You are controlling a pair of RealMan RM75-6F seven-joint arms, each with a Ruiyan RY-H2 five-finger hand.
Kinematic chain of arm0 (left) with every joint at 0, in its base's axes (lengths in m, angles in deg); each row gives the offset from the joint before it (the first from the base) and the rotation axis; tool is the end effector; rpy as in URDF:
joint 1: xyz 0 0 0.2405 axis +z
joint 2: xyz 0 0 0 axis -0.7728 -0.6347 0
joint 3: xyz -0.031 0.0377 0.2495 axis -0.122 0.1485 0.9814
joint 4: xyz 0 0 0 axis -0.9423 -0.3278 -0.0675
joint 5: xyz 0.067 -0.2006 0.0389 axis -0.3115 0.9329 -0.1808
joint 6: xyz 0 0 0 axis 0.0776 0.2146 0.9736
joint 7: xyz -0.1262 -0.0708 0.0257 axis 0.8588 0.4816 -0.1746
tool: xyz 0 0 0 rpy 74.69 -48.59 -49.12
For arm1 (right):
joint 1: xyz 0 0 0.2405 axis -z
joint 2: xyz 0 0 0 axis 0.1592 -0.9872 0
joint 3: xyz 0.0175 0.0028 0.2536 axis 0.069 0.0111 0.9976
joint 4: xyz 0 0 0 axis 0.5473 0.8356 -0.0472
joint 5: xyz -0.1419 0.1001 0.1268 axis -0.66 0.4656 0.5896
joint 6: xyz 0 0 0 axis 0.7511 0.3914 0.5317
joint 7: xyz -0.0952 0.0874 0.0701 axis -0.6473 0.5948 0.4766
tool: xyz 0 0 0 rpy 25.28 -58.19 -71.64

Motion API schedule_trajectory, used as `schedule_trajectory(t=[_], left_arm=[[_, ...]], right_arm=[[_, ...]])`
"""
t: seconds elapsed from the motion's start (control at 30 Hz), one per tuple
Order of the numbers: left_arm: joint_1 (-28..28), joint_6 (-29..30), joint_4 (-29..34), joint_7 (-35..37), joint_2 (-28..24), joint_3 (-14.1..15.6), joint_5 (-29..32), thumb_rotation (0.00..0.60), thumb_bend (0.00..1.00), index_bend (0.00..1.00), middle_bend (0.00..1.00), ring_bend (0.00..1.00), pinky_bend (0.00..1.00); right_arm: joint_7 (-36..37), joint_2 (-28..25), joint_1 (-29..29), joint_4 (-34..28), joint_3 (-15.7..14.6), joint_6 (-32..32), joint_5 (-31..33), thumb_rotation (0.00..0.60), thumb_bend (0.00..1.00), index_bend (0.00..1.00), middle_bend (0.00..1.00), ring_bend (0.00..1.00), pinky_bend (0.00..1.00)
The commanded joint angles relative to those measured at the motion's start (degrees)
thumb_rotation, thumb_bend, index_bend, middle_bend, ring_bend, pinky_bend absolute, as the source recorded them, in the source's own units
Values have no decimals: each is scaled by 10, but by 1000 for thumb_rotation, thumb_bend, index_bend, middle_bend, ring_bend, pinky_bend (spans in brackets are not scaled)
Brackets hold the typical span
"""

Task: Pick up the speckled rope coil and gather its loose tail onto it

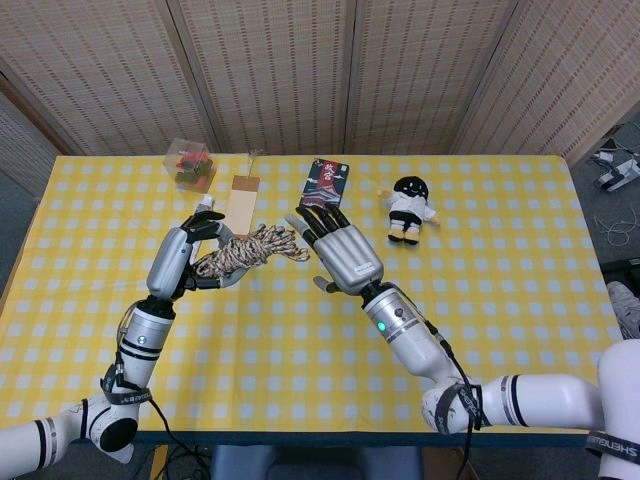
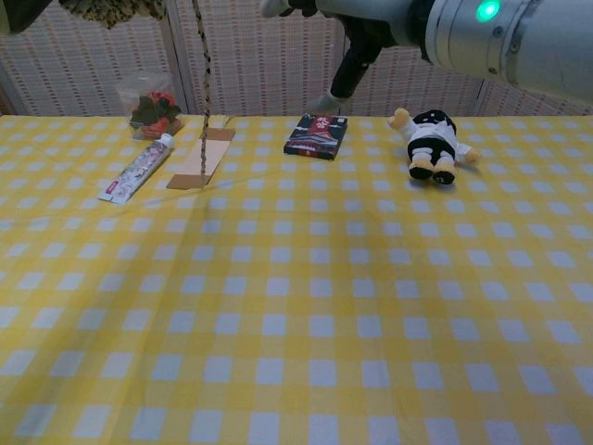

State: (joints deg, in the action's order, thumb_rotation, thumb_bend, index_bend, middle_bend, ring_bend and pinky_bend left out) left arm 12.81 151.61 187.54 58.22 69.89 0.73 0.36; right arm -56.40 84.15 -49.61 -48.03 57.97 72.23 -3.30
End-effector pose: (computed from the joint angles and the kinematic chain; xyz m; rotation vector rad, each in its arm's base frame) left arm -0.0867 0.3420 0.0869 -1.4113 -1.2047 -1.8406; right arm -0.0118 -0.3517 0.0304 1.9082 -0.7845 1.1005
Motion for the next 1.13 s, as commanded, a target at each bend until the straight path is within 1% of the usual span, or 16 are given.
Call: schedule_trajectory(t=[0.03,0.1,0.13,0.23,0.37,0.5,0.63,0.73,0.87,0.97,1.13], left_arm=[[1,-2,-5,-2,-1,-1,4,548,227,708,694,509,220],[2,-3,-10,-4,-3,-2,8,550,227,709,694,509,220],[3,-4,-16,-10,-5,-1,13,549,227,709,694,509,220],[6,-4,-25,-18,-7,0,16,549,227,709,694,510,220],[9,-4,-40,-15,-9,-2,22,550,227,708,694,510,220],[10,-4,-53,-18,-10,-2,22,553,227,709,694,510,220],[14,2,-63,-19,-11,-2,21,553,227,709,694,510,220],[16,5,-70,-21,-13,-3,21,552,227,709,694,510,220],[19,10,-75,-22,-14,-6,24,557,227,709,694,510,220],[21,12,-79,-23,-15,-8,26,559,227,709,694,510,220],[24,19,-90,-31,-15,-5,19,559,227,709,694,510,220]], right_arm=[[11,-28,23,-20,-15,12,-20,600,184,49,33,0,0],[16,-48,42,-35,-27,26,-41,600,184,49,39,0,0],[23,-63,63,-45,-38,47,-61,600,191,49,53,0,0],[34,-92,102,-58,-67,79,-104,600,222,66,95,0,0],[49,-137,162,-69,-113,118,-162,600,228,89,103,0,0],[57,-165,219,-54,-159,163,-229,600,229,89,103,0,0],[103,-187,281,-36,-197,205,-286,600,228,89,103,0,0],[126,-192,322,-13,-215,237,-319,600,228,89,103,0,0],[152,-193,369,8,-230,272,-346,600,228,89,104,0,0],[159,-192,401,23,-237,295,-362,600,228,89,103,0,0],[167,-190,448,41,-241,322,-367,600,228,89,103,0,0]])
